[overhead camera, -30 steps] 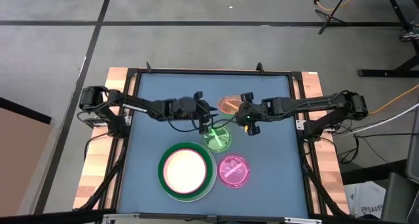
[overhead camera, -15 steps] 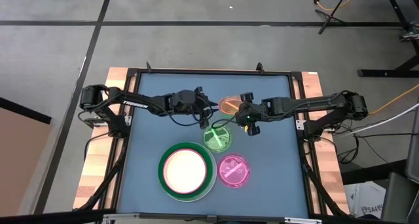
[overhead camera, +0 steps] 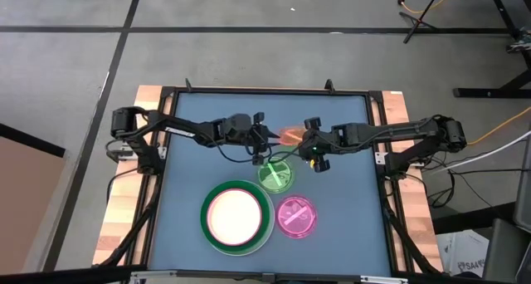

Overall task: Stack plastic plates
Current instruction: Stack the right light green plate on top of the light orange plate

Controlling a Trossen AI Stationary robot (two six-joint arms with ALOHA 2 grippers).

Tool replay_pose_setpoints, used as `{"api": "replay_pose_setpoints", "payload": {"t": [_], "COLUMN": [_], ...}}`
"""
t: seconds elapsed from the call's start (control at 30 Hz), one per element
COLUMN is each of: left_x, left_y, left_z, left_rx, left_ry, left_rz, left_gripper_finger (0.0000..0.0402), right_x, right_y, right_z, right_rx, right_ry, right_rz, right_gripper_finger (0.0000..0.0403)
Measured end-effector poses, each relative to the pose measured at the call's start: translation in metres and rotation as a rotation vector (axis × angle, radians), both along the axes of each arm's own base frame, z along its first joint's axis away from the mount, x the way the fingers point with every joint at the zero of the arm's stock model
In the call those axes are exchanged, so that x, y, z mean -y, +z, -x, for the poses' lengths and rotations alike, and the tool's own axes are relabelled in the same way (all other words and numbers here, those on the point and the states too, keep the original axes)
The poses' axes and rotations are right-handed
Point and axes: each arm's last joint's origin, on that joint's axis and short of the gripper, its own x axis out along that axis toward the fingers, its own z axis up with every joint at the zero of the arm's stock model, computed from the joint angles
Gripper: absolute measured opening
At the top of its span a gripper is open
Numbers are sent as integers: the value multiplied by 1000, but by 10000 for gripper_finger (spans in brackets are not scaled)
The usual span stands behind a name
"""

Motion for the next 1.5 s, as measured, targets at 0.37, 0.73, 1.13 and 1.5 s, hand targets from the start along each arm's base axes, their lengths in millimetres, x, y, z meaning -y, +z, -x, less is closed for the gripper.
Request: {"api": "replay_pose_setpoints", "payload": {"t": [0.37, 0.73, 1.13, 1.5], "left_x": [-7, -13, -13, -13], "left_y": [-11, -11, -11, -11], "left_z": [-3, -2, -2, -2], "left_rx": [-12, -12, -13, -13], "left_ry": [11, 42, 42, 42], "left_rz": [5, 39, 40, 39], "left_gripper_finger": [99, 99, 99, 98], "right_x": [0, -4, -10, -11], "right_y": [0, -3, -34, -73], "right_z": [0, 4, 18, 32], "right_rx": [0, -53, -156, -183], "right_ry": [8, 67, 146, 201], "right_rz": [-15, -128, -321, -332], "right_gripper_finger": [0, 0, 64, 183]}}
